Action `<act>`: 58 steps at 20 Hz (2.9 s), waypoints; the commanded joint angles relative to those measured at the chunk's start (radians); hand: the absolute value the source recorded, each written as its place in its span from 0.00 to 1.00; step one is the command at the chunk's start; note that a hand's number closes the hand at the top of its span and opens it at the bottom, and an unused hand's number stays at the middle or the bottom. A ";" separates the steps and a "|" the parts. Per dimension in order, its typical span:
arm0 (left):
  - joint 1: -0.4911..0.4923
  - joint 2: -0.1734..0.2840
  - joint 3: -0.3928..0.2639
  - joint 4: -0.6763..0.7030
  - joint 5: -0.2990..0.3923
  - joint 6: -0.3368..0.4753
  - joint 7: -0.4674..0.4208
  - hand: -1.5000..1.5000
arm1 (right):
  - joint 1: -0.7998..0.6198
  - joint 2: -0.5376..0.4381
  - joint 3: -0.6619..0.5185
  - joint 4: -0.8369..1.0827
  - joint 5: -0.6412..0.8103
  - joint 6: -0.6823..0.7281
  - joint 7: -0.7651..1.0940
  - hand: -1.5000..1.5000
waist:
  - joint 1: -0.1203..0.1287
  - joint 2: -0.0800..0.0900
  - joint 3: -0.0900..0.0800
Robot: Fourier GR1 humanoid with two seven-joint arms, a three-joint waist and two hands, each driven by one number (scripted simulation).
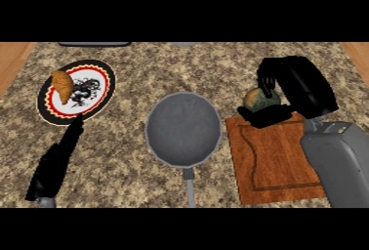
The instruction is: Pick the squash from the cutting board and place it in the pan
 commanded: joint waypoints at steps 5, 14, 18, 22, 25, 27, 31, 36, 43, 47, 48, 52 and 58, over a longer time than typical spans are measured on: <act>-0.012 -0.011 -0.011 -0.010 -0.024 0.006 0.007 0.50 | -0.169 0.253 0.077 0.219 0.031 -0.038 0.102 1.00 | 0.009 0.002 0.000; -0.042 -0.024 -0.025 0.001 -0.013 -0.022 0.028 0.50 | -0.357 0.302 0.215 0.694 -0.107 -0.263 0.096 1.00 | 0.039 0.011 0.000; -0.032 0.008 -0.005 -0.025 0.006 -0.053 0.015 0.50 | -0.415 0.303 0.362 0.802 -0.153 -0.279 0.120 1.00 | 0.057 0.011 0.000; -0.075 -0.026 -0.041 0.029 -0.027 -0.032 0.002 0.50 | -0.369 0.303 0.343 0.867 -0.345 -0.208 0.081 1.00 | 0.076 0.021 0.001; -0.092 -0.054 -0.059 0.042 -0.043 -0.010 0.011 0.50 | -0.366 0.303 0.327 0.888 -0.504 -0.179 0.162 0.00 | 0.098 0.025 0.001; -0.080 -0.021 -0.048 0.025 -0.025 -0.046 -0.008 0.50 | -0.357 0.303 0.339 0.884 -0.607 -0.206 0.170 0.00 | 0.109 0.022 0.001; -0.075 -0.008 -0.017 0.070 -0.010 -0.051 -0.039 0.50 | -0.320 0.303 0.363 0.848 -0.731 -0.371 0.028 0.00 | 0.103 0.023 0.001; -0.073 -0.053 -0.057 0.073 -0.055 -0.005 -0.036 0.50 | -0.364 0.303 0.312 0.837 -0.840 -0.540 -0.075 0.00 | 0.080 0.017 0.002; -0.050 -0.001 0.007 0.024 -0.009 -0.039 0.008 0.50 | -0.409 0.276 0.113 0.991 -0.926 -0.635 -0.188 0.00 | 0.033 0.013 0.001; 0.025 -0.023 -0.017 -0.059 -0.022 -0.024 0.018 0.50 | -0.415 0.231 0.018 1.027 -0.973 -0.612 -0.263 0.00 | 0.024 0.007 0.001; -0.041 -0.033 -0.013 0.020 -0.038 -0.005 -0.006 0.50 | -0.403 0.208 0.003 1.053 -0.974 -0.586 -0.315 0.00 | 0.015 0.010 0.001; -0.052 -0.020 0.017 0.026 -0.008 -0.025 0.015 0.50 | -0.360 0.071 -0.046 1.076 -0.994 -0.428 -0.432 0.00 | 0.008 0.008 0.001; -0.025 -0.010 0.034 0.021 -0.017 -0.025 -0.001 0.50 | -0.258 -0.054 -0.075 1.049 -0.982 -0.316 -0.494 0.00 | -0.005 0.002 0.000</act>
